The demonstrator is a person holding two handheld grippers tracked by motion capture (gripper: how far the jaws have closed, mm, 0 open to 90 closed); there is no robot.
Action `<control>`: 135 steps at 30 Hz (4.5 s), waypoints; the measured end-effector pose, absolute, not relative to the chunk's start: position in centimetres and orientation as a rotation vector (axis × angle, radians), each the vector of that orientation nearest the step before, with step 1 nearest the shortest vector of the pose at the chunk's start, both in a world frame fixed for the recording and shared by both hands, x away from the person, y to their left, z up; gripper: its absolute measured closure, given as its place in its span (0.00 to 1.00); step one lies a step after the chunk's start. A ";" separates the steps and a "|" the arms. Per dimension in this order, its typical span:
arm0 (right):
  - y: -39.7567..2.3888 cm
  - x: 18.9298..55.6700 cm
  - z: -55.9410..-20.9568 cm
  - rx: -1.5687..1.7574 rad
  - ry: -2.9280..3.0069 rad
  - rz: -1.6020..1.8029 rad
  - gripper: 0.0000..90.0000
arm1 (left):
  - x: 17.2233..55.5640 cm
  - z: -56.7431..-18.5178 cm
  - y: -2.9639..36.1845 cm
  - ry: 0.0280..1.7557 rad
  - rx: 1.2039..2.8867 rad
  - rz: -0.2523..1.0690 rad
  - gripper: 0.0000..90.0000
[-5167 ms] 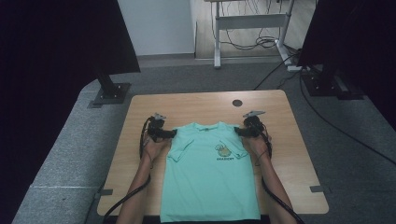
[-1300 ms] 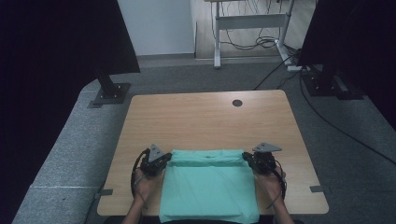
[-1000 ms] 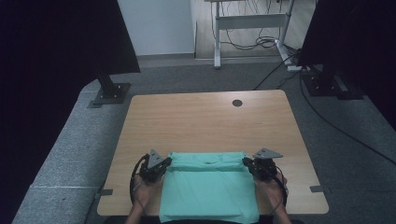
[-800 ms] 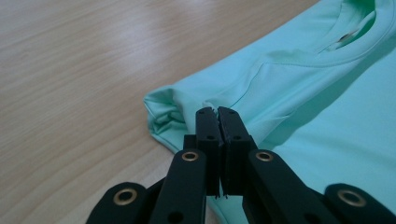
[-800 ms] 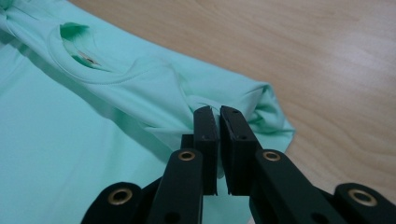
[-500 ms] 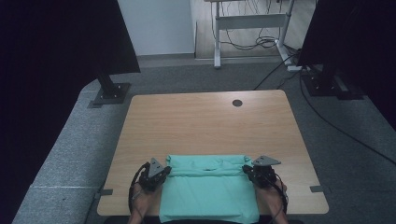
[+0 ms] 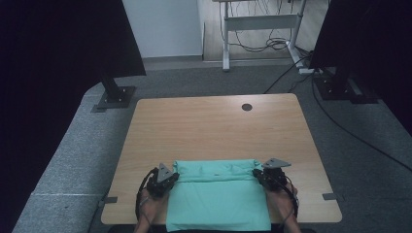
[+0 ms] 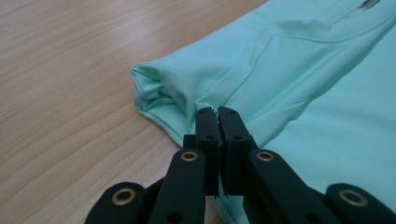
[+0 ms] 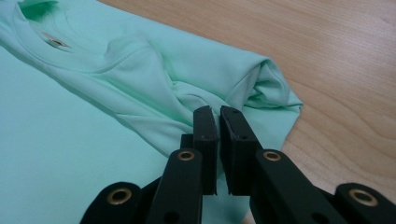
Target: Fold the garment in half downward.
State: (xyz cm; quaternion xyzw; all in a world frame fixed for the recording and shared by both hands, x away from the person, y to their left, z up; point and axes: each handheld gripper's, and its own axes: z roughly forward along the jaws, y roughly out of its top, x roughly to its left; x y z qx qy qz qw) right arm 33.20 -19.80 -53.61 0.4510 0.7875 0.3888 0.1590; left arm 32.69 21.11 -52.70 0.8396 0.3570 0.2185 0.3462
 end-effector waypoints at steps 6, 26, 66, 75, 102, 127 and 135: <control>-19.9 34.4 -53.6 1.285 2.257 1.112 0.94 | 33.7 -52.8 21.1 0.932 2.176 0.574 0.98; -19.8 37.5 -53.7 1.272 2.268 1.118 0.93 | 36.2 -53.0 21.2 0.975 2.142 0.591 0.98; -20.0 32.3 -52.5 1.208 2.264 1.162 0.94 | 31.9 -51.6 21.8 0.953 2.100 0.491 0.98; -20.1 30.5 -52.4 1.191 2.263 1.172 0.94 | 30.3 -51.5 21.8 0.925 2.127 0.493 0.98; -20.1 28.6 -53.6 1.197 2.294 1.142 0.94 | 28.8 -52.5 21.4 0.910 2.185 0.512 0.98; -20.1 28.5 -52.8 1.156 2.285 1.141 0.94 | 28.3 -51.6 21.6 0.900 2.167 0.531 0.98; -20.0 27.2 -52.6 1.143 2.304 1.143 0.94 | 27.5 -51.9 21.8 0.909 2.168 0.504 0.97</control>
